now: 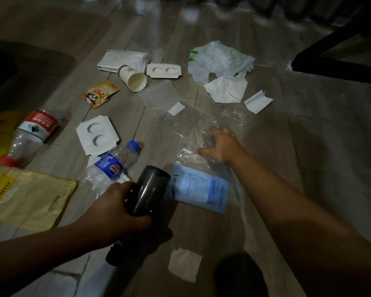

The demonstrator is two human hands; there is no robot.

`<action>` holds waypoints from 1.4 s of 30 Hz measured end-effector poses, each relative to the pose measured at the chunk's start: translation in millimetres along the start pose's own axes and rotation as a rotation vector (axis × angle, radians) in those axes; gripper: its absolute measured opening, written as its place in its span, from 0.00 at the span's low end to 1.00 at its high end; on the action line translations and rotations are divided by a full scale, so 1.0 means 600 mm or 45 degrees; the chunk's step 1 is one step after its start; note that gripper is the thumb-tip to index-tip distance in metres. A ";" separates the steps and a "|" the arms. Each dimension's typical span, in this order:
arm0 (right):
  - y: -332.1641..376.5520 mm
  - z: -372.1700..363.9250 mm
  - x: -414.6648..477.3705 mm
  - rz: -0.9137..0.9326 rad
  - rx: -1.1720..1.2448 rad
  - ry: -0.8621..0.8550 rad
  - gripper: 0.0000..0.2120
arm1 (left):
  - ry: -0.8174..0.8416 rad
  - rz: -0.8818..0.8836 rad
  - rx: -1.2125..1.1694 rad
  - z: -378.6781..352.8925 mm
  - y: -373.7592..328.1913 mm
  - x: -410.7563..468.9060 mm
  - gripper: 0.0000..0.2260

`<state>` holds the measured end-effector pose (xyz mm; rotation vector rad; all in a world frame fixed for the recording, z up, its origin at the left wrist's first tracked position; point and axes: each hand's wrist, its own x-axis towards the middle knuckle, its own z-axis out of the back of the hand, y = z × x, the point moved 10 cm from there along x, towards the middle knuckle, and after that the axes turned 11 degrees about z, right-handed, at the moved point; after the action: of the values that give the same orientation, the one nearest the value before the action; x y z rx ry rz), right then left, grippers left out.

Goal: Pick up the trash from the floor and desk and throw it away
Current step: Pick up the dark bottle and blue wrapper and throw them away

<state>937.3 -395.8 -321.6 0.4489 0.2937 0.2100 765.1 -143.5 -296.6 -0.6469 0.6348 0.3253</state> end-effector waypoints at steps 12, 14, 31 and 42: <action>-0.003 -0.043 -0.005 -0.009 -0.082 0.297 0.56 | -0.030 -0.041 0.124 0.009 0.011 0.012 0.34; 0.016 -0.055 -0.033 0.075 -0.088 0.297 0.57 | -0.036 -0.036 0.134 0.010 0.015 0.018 0.32; 0.033 -0.124 -0.084 0.221 -0.314 0.315 0.61 | -0.064 0.012 0.170 0.020 0.029 0.018 0.31; 0.078 -0.105 -0.104 0.350 -0.342 -0.075 0.36 | -0.059 -0.001 0.126 0.029 0.024 0.008 0.30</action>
<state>852.1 -346.2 -340.0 0.2273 0.1421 0.4971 769.9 -120.8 -295.3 -0.5439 0.6021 0.3054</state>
